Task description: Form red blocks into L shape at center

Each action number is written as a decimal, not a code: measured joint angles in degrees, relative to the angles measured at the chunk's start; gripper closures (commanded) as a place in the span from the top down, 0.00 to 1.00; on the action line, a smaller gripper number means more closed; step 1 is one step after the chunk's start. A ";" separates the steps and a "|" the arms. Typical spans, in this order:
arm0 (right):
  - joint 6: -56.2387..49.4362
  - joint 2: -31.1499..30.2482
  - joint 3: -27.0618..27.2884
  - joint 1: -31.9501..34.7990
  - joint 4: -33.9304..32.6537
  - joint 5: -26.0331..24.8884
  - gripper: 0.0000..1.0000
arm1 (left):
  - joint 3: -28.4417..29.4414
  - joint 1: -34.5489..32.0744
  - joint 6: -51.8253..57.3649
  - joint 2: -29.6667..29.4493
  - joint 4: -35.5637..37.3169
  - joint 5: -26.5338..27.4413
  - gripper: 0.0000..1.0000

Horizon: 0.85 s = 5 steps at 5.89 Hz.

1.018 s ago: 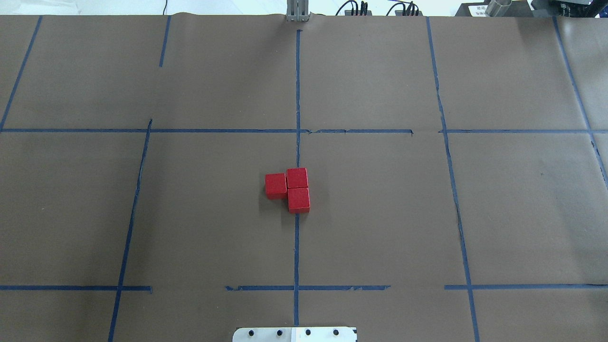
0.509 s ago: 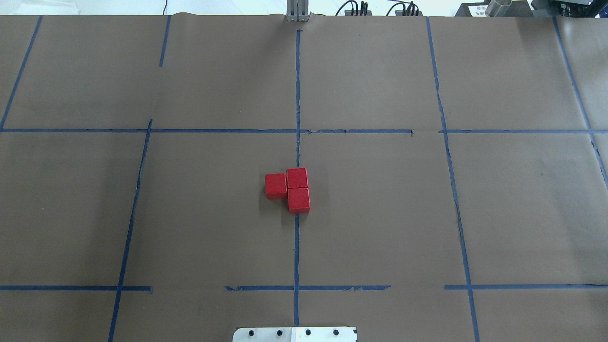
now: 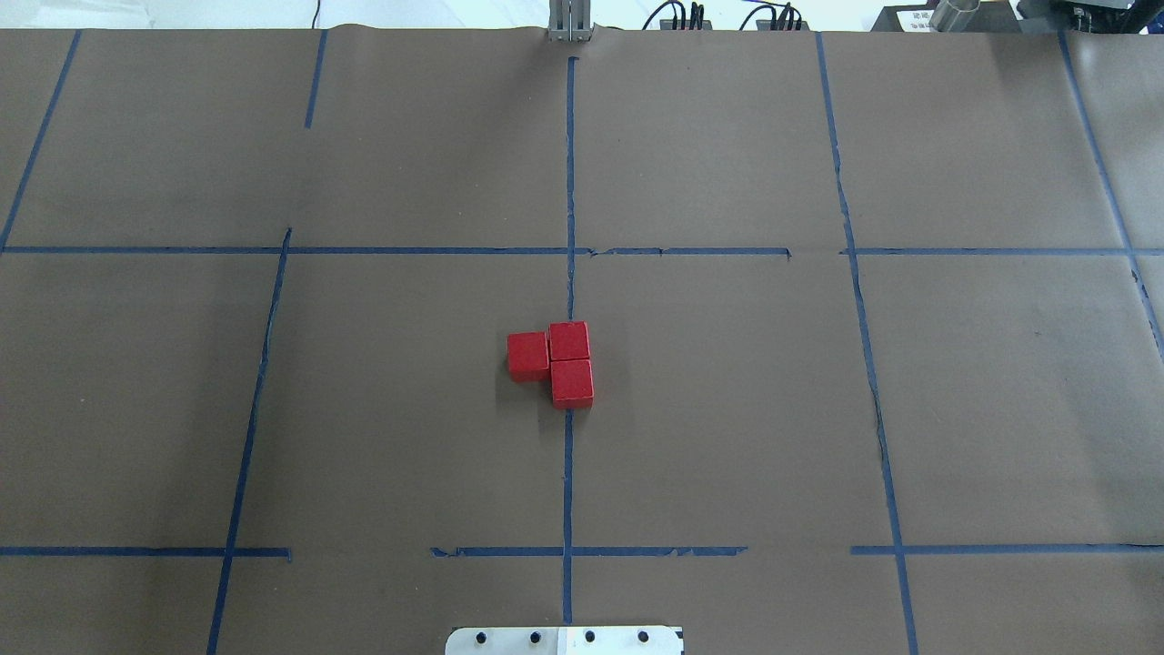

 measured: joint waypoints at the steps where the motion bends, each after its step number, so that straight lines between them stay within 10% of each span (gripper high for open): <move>1: 0.02 0.00 0.05 0.00 0.00 0.00 0.99 | -0.83 0.00 0.24 0.10 -0.01 0.00 1.00; 5: 0.02 0.00 0.11 0.02 0.00 0.00 0.99 | -1.59 0.05 0.46 0.38 0.00 -0.07 1.00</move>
